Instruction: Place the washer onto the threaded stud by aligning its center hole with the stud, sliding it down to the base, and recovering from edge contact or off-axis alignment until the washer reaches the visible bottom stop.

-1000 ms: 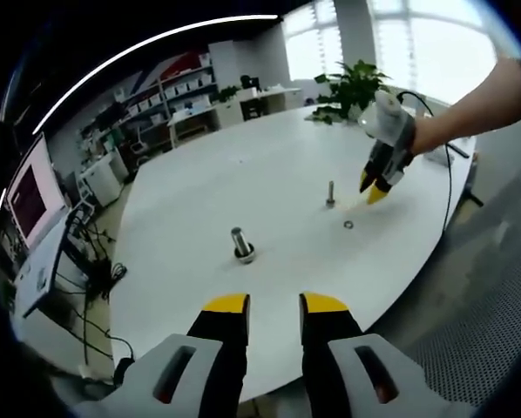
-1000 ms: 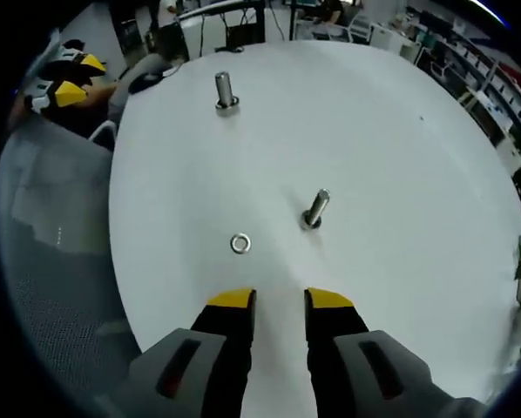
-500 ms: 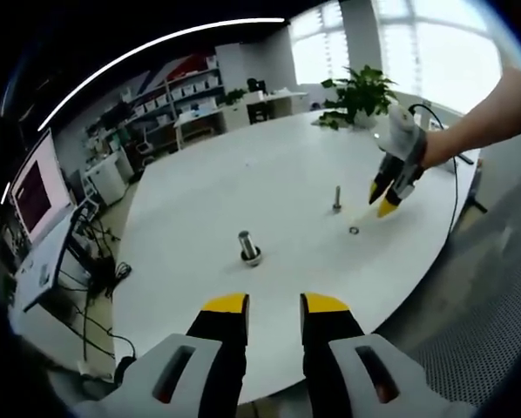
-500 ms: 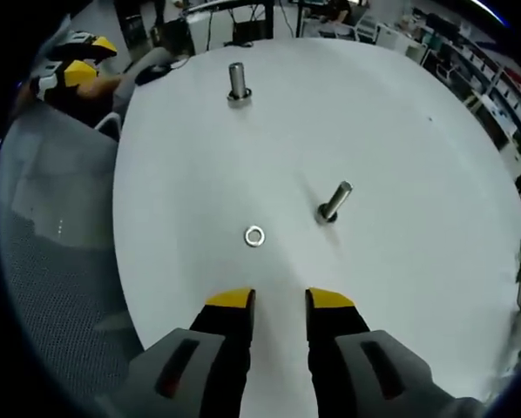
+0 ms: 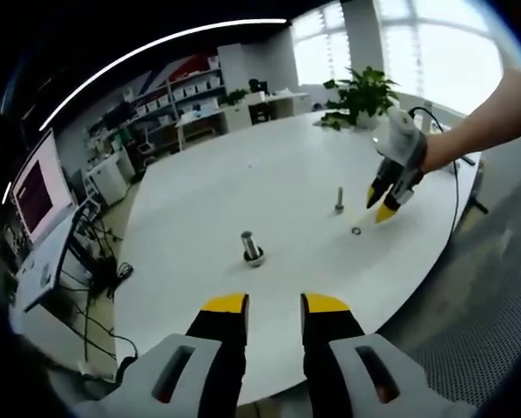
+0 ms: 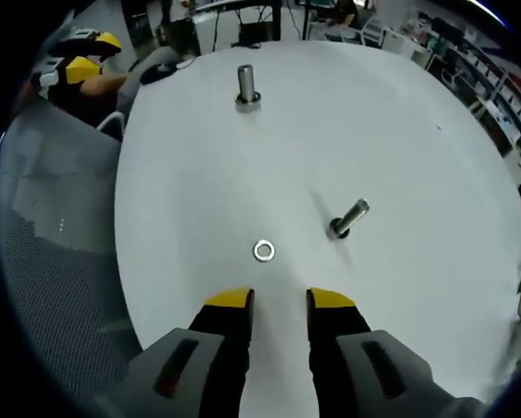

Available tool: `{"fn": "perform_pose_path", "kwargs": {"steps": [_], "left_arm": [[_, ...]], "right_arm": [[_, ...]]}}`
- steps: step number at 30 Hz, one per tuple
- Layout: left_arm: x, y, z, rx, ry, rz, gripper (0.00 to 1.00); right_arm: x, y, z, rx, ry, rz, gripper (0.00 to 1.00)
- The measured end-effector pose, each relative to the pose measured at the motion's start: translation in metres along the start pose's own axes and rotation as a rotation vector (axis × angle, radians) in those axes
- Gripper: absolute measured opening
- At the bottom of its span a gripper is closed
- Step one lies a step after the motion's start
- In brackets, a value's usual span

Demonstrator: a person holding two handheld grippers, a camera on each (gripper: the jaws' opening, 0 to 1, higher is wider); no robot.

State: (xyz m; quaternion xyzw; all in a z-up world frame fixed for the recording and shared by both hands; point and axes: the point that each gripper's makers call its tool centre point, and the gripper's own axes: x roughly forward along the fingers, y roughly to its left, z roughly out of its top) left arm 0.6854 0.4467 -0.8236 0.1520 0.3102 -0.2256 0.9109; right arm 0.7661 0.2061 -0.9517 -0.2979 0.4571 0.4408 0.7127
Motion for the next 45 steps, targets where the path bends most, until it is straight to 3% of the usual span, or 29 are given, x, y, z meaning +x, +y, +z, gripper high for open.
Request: {"fn": "perform_pose_path", "kwargs": {"steps": [9, 17, 22, 23, 26, 32, 35, 45], "left_arm": [[0.001, -0.002, -0.005, 0.003, 0.024, -0.006, 0.22], [0.003, -0.002, -0.007, -0.001, 0.032, -0.014, 0.22], [0.002, -0.001, -0.007, -0.011, 0.031, -0.009, 0.22], [0.002, -0.001, -0.008, -0.011, 0.033, -0.008, 0.22], [0.003, -0.001, -0.008, -0.008, 0.038, -0.012, 0.22], [0.003, -0.001, -0.010, -0.011, 0.042, -0.012, 0.22], [0.003, 0.000, -0.010, -0.017, 0.042, -0.013, 0.21], [0.003, -0.001, -0.009, -0.020, 0.038, -0.019, 0.22]], "right_arm": [[0.006, 0.003, -0.003, -0.022, -0.003, 0.019, 0.27], [0.016, 0.007, -0.004, -0.013, -0.051, 0.039, 0.28], [0.025, 0.018, 0.002, -0.073, -0.042, 0.056, 0.28], [0.025, 0.016, 0.010, -0.102, -0.071, 0.043, 0.27], [0.028, 0.016, 0.015, -0.085, -0.055, 0.052, 0.26], [0.033, 0.014, 0.023, -0.131, -0.046, 0.073, 0.22], [0.033, 0.011, 0.024, -0.145, -0.016, 0.074, 0.17], [0.035, 0.012, 0.024, -0.235, 0.113, 0.099, 0.16]]}}
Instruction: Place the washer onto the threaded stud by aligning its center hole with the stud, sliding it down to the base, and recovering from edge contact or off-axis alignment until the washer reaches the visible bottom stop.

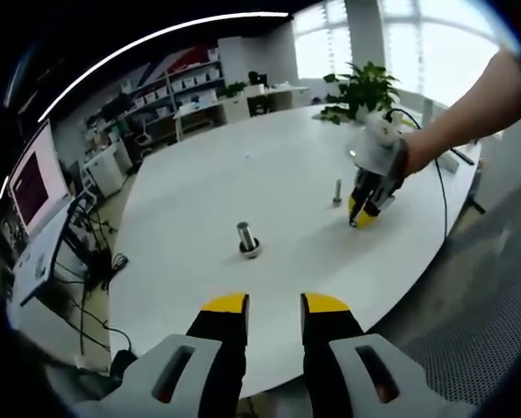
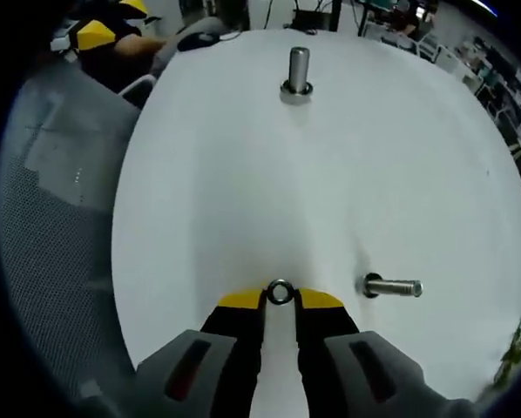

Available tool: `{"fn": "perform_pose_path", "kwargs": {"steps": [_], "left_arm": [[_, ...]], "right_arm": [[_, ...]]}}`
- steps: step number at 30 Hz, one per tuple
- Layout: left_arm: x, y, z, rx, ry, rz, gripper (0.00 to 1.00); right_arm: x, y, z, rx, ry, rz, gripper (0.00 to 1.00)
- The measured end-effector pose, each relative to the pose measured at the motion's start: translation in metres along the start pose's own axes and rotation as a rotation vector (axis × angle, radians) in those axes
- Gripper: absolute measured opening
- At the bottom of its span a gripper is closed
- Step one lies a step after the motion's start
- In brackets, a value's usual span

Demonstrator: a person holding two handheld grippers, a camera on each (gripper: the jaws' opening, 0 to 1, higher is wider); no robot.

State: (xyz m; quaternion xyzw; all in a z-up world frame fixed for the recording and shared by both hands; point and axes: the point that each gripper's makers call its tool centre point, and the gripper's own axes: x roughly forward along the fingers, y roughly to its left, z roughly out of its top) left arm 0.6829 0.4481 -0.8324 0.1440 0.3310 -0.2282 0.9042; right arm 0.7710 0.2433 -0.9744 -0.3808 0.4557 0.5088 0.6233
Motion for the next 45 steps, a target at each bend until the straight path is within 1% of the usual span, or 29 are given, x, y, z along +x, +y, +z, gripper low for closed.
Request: {"fn": "perform_pose_path", "kwargs": {"steps": [5, 6, 7, 8, 9, 10, 13, 15, 17, 18, 19, 20, 21, 22, 24, 25, 26, 31, 33, 34, 36, 39, 41, 45], "left_arm": [[0.001, -0.001, -0.001, 0.009, 0.008, -0.001, 0.22], [0.001, -0.001, -0.001, 0.009, 0.009, 0.000, 0.22], [0.000, -0.001, -0.001, 0.007, 0.008, 0.000, 0.22], [0.000, -0.001, -0.001, 0.005, 0.007, 0.001, 0.22], [0.000, -0.001, -0.001, 0.005, 0.007, 0.001, 0.22], [0.000, -0.001, -0.001, 0.006, 0.007, 0.001, 0.21], [0.001, -0.001, -0.002, 0.009, 0.013, 0.000, 0.21], [0.000, -0.001, -0.002, 0.007, 0.012, 0.002, 0.21], [0.000, 0.000, -0.003, 0.004, 0.015, 0.005, 0.21], [0.000, 0.000, -0.002, 0.003, 0.013, 0.006, 0.21], [0.000, 0.001, -0.002, 0.003, 0.011, 0.008, 0.21], [0.000, 0.001, -0.002, 0.003, 0.011, 0.008, 0.21], [0.000, 0.001, -0.002, 0.003, 0.012, 0.008, 0.21], [0.000, 0.001, -0.002, 0.003, 0.014, 0.009, 0.21], [-0.001, 0.001, -0.003, 0.007, 0.017, 0.011, 0.21], [0.000, 0.001, -0.003, 0.008, 0.017, 0.012, 0.21], [-0.001, 0.001, -0.003, 0.009, 0.017, 0.015, 0.21], [-0.001, 0.004, -0.002, 0.001, 0.015, 0.021, 0.21], [0.000, 0.003, -0.003, 0.006, 0.018, 0.017, 0.21], [0.000, 0.002, -0.003, 0.011, 0.020, 0.017, 0.21], [0.000, 0.002, -0.003, 0.013, 0.019, 0.017, 0.21], [0.000, 0.002, -0.003, 0.011, 0.019, 0.017, 0.21], [0.000, 0.002, -0.004, 0.010, 0.021, 0.016, 0.21], [0.000, 0.003, -0.004, 0.011, 0.021, 0.016, 0.21]], "right_arm": [[0.000, 0.000, 0.000, -0.032, 0.138, 0.018, 0.15], [0.001, -0.001, 0.000, -0.044, 0.178, 0.019, 0.14], [0.004, -0.002, 0.003, -0.084, 0.202, 0.017, 0.14], [0.003, 0.000, 0.000, -0.076, 0.241, 0.014, 0.14], [0.003, 0.000, 0.000, -0.086, 0.276, 0.007, 0.14], [0.003, 0.000, 0.000, -0.100, 0.295, 0.008, 0.14], [0.004, 0.001, 0.001, -0.094, 0.328, 0.008, 0.14], [0.003, 0.000, 0.000, -0.093, 0.323, 0.007, 0.13], [0.002, -0.001, 0.000, -0.060, 0.296, 0.005, 0.13], [0.002, -0.001, 0.000, -0.038, 0.265, 0.003, 0.13], [0.002, -0.001, 0.000, -0.033, 0.244, 0.003, 0.13], [0.002, -0.001, 0.000, -0.023, 0.207, 0.007, 0.13], [0.001, -0.001, 0.001, 0.002, 0.179, 0.008, 0.13], [0.000, -0.001, 0.001, 0.045, 0.137, 0.011, 0.13], [-0.001, -0.002, -0.001, 0.111, 0.089, 0.011, 0.13], [-0.001, -0.003, -0.003, 0.122, 0.088, 0.011, 0.13], [-0.004, -0.003, -0.009, 0.170, 0.081, 0.010, 0.13], [-0.014, -0.013, -0.021, 0.239, 0.032, -0.011, 0.13], [-0.020, -0.020, -0.022, 0.290, -0.010, -0.029, 0.13], [-0.023, -0.023, -0.023, 0.303, -0.023, -0.034, 0.13], [-0.028, -0.032, -0.026, 0.325, -0.046, -0.052, 0.13], [-0.038, -0.037, -0.027, 0.345, -0.066, -0.068, 0.13], [-0.043, -0.045, -0.025, 0.356, -0.091, -0.089, 0.13], [-0.054, -0.053, -0.019, 0.357, -0.126, -0.121, 0.13]]}}
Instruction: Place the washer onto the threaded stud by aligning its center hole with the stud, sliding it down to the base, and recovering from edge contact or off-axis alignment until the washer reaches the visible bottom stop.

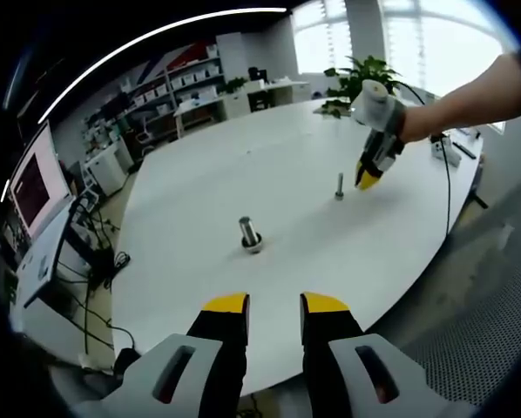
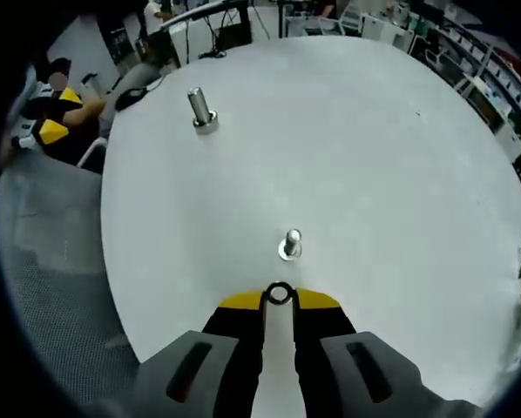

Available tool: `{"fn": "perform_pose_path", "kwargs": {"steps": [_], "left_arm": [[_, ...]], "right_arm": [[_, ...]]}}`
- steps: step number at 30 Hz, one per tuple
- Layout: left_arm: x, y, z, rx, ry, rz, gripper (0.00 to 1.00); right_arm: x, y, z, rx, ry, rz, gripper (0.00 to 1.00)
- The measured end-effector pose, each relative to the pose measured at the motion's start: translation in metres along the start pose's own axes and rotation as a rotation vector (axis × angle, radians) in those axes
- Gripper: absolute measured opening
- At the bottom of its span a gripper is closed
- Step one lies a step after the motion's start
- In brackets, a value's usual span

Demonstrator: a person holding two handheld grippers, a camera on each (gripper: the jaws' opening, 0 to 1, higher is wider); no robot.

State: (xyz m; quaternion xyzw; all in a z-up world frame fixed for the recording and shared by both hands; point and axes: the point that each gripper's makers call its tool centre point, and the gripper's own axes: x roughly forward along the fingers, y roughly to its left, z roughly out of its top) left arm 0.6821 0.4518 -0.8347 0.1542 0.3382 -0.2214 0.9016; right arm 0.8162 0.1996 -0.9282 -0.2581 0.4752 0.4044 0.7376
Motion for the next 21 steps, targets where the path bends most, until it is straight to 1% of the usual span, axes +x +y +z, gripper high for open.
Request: {"fn": "perform_pose_path", "kwargs": {"steps": [3, 5, 9, 14, 21], "left_arm": [[0.000, 0.000, -0.001, -0.002, 0.002, 0.000, 0.21], [0.000, 0.000, -0.001, -0.002, 0.002, 0.000, 0.21], [-0.001, 0.000, 0.001, 0.000, -0.004, 0.003, 0.21], [-0.001, 0.000, 0.000, -0.002, -0.003, 0.000, 0.21], [-0.001, 0.000, 0.000, -0.002, -0.001, 0.002, 0.21]], "right_arm": [[-0.006, -0.006, 0.011, -0.006, -0.039, -0.023, 0.13], [-0.010, -0.005, 0.016, -0.005, -0.050, -0.023, 0.13], [-0.013, -0.004, 0.026, -0.030, -0.068, -0.019, 0.13], [-0.013, -0.002, 0.037, -0.072, -0.069, -0.025, 0.13], [-0.005, -0.001, 0.042, -0.132, -0.037, -0.030, 0.13]]}}
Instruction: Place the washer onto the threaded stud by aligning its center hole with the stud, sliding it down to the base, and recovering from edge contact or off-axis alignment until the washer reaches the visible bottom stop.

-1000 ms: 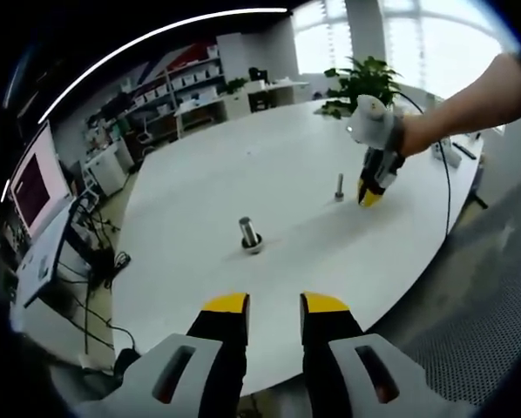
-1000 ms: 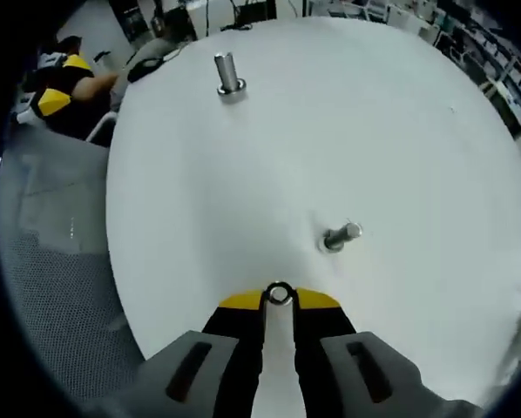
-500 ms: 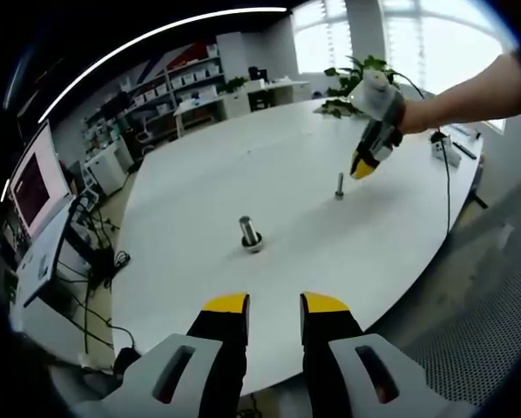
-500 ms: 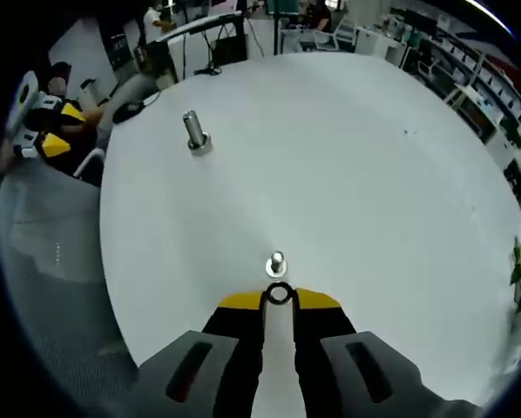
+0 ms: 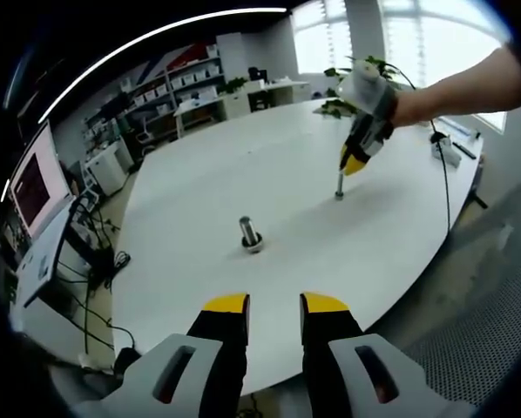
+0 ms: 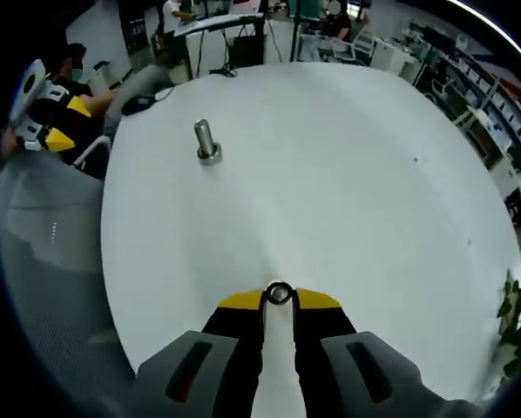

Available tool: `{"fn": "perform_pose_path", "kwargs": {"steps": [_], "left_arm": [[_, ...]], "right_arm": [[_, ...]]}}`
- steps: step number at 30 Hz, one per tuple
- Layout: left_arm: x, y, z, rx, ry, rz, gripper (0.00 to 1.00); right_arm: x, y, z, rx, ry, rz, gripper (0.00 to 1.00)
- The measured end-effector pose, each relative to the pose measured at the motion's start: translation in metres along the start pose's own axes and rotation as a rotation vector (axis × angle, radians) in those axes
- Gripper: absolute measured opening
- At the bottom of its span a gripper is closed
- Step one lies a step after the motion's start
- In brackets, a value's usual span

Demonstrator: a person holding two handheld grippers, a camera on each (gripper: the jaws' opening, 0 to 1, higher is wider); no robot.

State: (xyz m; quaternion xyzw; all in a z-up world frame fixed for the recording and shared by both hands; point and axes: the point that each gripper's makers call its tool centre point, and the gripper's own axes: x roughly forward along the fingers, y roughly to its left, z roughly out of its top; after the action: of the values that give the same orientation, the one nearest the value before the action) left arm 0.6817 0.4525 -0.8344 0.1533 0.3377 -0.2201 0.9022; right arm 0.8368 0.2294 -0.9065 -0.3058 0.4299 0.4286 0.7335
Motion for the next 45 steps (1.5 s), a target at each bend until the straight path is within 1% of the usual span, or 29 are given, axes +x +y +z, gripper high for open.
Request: {"fn": "perform_pose_path", "kwargs": {"steps": [3, 5, 8, 14, 18, 23, 26, 30, 32, 36, 39, 42, 45], "left_arm": [[-0.001, 0.001, 0.002, -0.001, -0.008, 0.005, 0.20], [0.000, 0.001, 0.000, 0.000, -0.001, 0.004, 0.20], [0.000, 0.000, 0.001, 0.002, -0.004, 0.002, 0.20], [0.000, 0.000, 0.001, 0.000, -0.001, 0.000, 0.20], [0.001, 0.000, -0.001, 0.000, 0.005, 0.000, 0.20], [0.001, 0.000, -0.002, -0.002, 0.010, -0.002, 0.20], [0.001, 0.002, -0.002, -0.011, 0.008, -0.001, 0.20], [0.001, 0.002, -0.002, -0.013, 0.010, 0.001, 0.20], [0.001, 0.001, -0.002, -0.011, 0.011, 0.001, 0.20], [0.002, 0.001, -0.003, -0.013, 0.016, 0.000, 0.20], [0.002, 0.001, -0.004, -0.008, 0.019, 0.000, 0.20], [0.002, 0.000, -0.004, -0.008, 0.024, -0.003, 0.20], [0.003, 0.000, -0.005, -0.007, 0.027, -0.006, 0.20]], "right_arm": [[0.003, -0.002, 0.000, -0.013, 0.018, -0.006, 0.13], [0.005, -0.002, -0.001, -0.018, 0.027, -0.002, 0.13], [0.008, 0.000, -0.005, -0.033, 0.057, 0.007, 0.13], [0.013, 0.001, -0.005, -0.041, 0.072, 0.015, 0.13], [0.023, 0.000, -0.009, -0.044, 0.096, 0.028, 0.13], [0.031, 0.001, -0.012, -0.074, 0.122, 0.039, 0.13], [0.037, 0.000, -0.013, -0.069, 0.125, 0.044, 0.13], [0.044, 0.004, -0.018, -0.059, 0.141, 0.057, 0.14], [0.046, 0.004, -0.020, -0.067, 0.143, 0.057, 0.14], [0.048, 0.006, -0.024, -0.055, 0.138, 0.055, 0.14], [0.047, 0.005, -0.022, -0.057, 0.114, 0.047, 0.15], [0.046, 0.003, -0.022, -0.034, 0.092, 0.039, 0.20], [0.043, 0.004, -0.023, -0.017, 0.074, 0.041, 0.20]]}}
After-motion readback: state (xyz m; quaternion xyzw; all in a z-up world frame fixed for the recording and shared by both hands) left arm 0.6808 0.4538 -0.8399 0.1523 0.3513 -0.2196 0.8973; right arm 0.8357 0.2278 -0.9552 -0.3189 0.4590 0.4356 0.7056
